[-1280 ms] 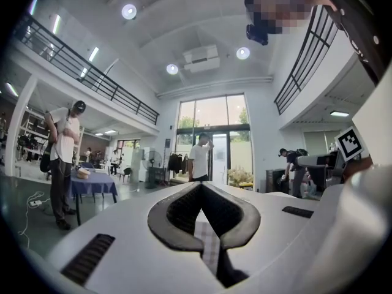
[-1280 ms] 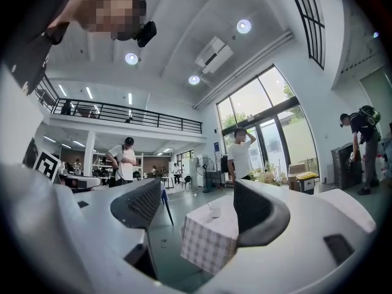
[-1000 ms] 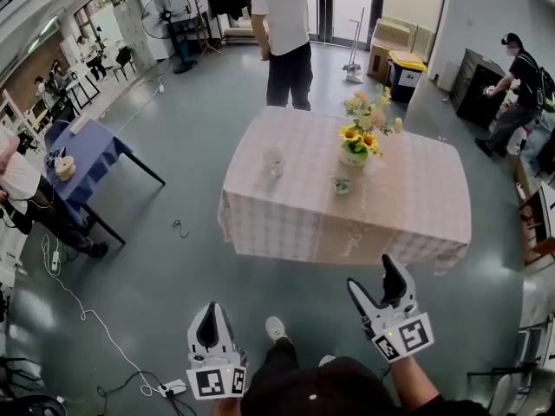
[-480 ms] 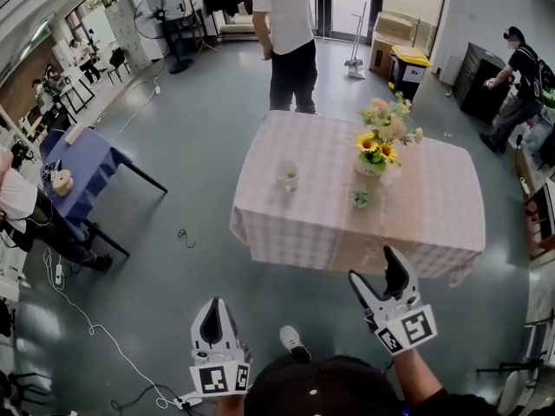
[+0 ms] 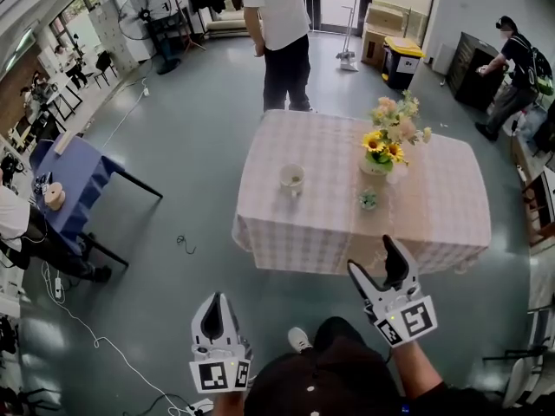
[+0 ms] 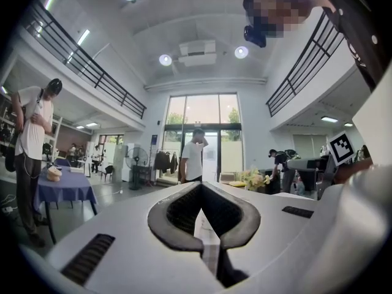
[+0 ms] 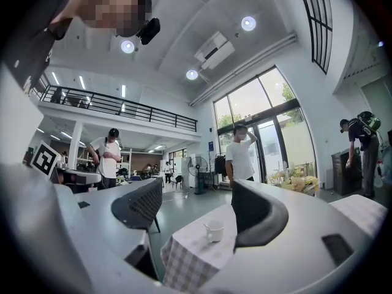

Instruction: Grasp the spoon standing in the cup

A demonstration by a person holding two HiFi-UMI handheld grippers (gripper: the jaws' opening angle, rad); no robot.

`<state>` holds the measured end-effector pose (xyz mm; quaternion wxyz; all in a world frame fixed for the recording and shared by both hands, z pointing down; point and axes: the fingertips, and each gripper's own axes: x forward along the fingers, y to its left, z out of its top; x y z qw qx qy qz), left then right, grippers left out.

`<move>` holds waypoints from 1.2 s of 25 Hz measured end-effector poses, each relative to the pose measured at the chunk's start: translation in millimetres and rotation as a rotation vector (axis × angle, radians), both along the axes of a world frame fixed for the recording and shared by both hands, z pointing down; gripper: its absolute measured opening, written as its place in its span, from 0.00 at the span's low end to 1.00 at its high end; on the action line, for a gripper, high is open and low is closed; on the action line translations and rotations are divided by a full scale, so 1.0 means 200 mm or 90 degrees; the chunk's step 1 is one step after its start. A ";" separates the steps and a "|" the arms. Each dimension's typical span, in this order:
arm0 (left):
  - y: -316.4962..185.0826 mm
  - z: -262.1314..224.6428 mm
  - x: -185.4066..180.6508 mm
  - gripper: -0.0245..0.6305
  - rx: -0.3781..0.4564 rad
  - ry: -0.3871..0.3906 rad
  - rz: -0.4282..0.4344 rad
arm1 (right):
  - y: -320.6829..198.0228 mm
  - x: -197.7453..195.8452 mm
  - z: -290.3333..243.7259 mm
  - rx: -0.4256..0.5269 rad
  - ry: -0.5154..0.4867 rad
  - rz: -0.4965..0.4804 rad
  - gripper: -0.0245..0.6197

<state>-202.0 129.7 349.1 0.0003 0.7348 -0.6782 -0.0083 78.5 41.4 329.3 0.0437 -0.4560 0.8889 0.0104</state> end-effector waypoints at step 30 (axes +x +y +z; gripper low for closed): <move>-1.37 0.01 0.05 0.06 -0.007 0.016 -0.032 | -1.30 -0.27 0.13 0.029 0.103 -0.132 0.53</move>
